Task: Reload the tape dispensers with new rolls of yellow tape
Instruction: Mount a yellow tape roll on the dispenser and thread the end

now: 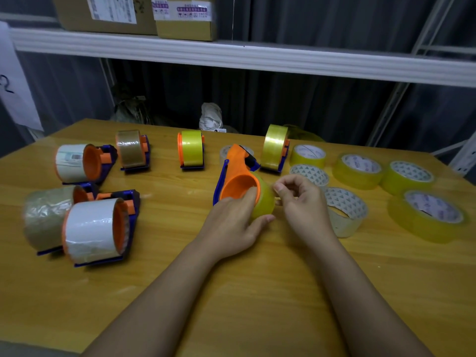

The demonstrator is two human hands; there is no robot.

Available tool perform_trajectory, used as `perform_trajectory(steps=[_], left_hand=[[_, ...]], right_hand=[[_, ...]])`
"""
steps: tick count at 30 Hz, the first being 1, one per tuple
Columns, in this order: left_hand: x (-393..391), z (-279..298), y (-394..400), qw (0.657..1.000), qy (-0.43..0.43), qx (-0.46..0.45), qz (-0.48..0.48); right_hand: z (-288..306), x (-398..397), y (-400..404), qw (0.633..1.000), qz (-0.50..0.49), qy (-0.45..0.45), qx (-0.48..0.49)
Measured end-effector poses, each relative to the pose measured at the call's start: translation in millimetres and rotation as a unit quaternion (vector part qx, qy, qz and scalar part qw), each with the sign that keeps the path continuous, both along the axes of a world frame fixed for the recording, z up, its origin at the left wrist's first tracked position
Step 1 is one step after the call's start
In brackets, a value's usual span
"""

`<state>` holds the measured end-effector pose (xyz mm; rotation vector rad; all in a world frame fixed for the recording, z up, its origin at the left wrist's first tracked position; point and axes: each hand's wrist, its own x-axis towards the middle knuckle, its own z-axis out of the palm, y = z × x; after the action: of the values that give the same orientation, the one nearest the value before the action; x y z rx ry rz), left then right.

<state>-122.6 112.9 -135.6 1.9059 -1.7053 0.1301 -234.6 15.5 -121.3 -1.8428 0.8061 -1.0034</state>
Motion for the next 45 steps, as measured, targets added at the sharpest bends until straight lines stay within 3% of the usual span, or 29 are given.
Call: perform_trajectory(steps=[8, 13, 17, 24, 31, 39, 45], left_hand=[[-1.4, 1.0, 1.6, 0.999, 0.046, -0.010, -0.015], [-0.2, 1.3, 1.2, 0.997, 0.079, -0.015, -0.011], [1.5, 3.3, 1.5, 0.991, 0.133, -0.008, 0.005], [2.6, 1.6, 2.0, 0.985, 0.169, -0.025, 0.003], [1.4, 1.4, 3.6, 0.992, 0.123, -0.021, -0.006], [2.0, 1.9, 2.4, 0.987, 0.156, -0.025, 0.002], [2.2, 0.3, 2.9, 0.992, 0.127, -0.019, 0.013]], right_hand=[[8.3, -3.5, 0.6, 0.993, 0.089, -0.044, 0.066], [10.0, -2.9, 0.1, 0.980, 0.073, -0.109, 0.147], [10.1, -7.6, -7.4, 0.991, 0.020, -0.107, 0.075], [6.0, -3.2, 2.3, 0.998, 0.059, 0.002, -0.026], [3.1, -4.7, -2.6, 0.999, 0.030, -0.008, -0.027], [1.7, -1.2, 4.5, 0.997, 0.045, -0.023, -0.051], [1.8, -0.7, 5.7, 0.999, 0.022, -0.018, -0.041]])
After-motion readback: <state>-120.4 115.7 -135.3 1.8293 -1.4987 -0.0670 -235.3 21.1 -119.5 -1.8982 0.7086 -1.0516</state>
